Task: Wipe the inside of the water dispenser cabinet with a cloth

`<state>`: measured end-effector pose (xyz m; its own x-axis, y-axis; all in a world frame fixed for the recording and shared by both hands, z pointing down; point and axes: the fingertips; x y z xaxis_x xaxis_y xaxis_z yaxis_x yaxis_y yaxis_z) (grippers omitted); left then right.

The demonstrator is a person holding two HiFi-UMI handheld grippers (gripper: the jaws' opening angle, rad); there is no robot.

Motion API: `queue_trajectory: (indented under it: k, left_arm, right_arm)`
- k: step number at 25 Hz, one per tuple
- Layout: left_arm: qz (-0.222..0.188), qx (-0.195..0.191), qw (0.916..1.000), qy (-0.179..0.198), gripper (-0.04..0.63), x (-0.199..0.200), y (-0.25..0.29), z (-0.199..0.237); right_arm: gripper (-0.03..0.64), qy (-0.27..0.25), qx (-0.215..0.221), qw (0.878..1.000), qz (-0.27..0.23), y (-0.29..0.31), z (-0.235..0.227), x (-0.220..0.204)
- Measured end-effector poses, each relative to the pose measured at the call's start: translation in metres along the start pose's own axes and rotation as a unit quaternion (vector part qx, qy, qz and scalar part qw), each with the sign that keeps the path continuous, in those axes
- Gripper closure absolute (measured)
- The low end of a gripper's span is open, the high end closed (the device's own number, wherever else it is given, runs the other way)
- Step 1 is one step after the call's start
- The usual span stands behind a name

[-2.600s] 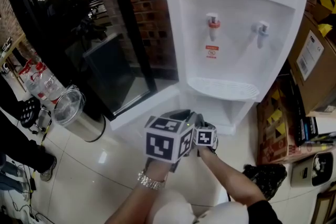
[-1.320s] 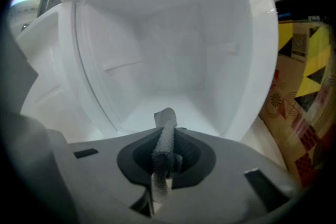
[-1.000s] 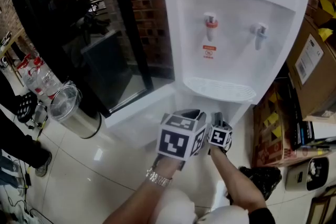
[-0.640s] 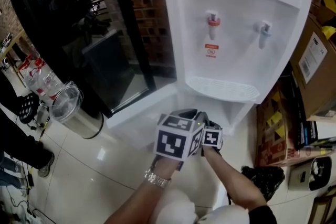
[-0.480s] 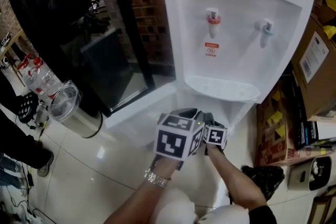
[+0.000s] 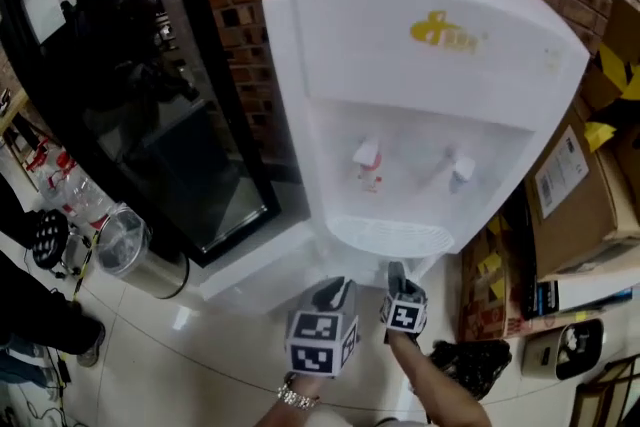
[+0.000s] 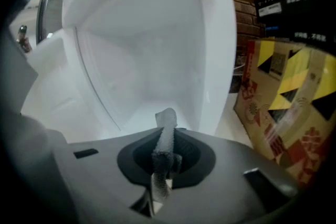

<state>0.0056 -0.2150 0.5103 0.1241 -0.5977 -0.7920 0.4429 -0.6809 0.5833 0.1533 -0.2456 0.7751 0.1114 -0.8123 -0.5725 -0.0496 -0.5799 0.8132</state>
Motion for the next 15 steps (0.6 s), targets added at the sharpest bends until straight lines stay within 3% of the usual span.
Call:
queue_trajectory:
  k: [3, 5, 7, 11, 15]
  left_arm:
    - [0.009, 0.043, 0.999, -0.012, 0.545, 0.008, -0.03, 0.002]
    - [0.033, 0.041, 0.9986, -0.004, 0.588, 0.02, -0.054, -0.01]
    - [0.054, 0.027, 0.9982, 0.007, 0.588, 0.046, -0.085, -0.029]
    - [0.088, 0.003, 0.9961, 0.01, 0.588, 0.124, -0.17, -0.072]
    - [0.092, 0.001, 0.9955, 0.022, 0.588, 0.22, -0.249, -0.106]
  right_arm:
    - [0.598, 0.012, 0.02, 1.0, -0.003, -0.091, 0.015, 0.018]
    - [0.598, 0.0, 0.028, 1.0, -0.003, -0.152, 0.027, 0.037]
    - [0.598, -0.006, 0.029, 1.0, -0.001, -0.213, 0.037, 0.063]
    - [0.598, -0.003, 0.056, 0.998, 0.015, -0.351, 0.064, 0.125]
    - [0.598, -0.019, 0.1, 0.995, 0.021, -0.485, 0.101, 0.206]
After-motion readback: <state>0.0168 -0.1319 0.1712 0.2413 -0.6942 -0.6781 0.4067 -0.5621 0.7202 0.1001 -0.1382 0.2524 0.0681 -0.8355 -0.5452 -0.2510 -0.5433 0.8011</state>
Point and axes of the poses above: the fingertips, and each gripper's own axes: y forward along the fingers, z to its left, x out of its top, and after that the axes turned 11 degrees about z, right-handed
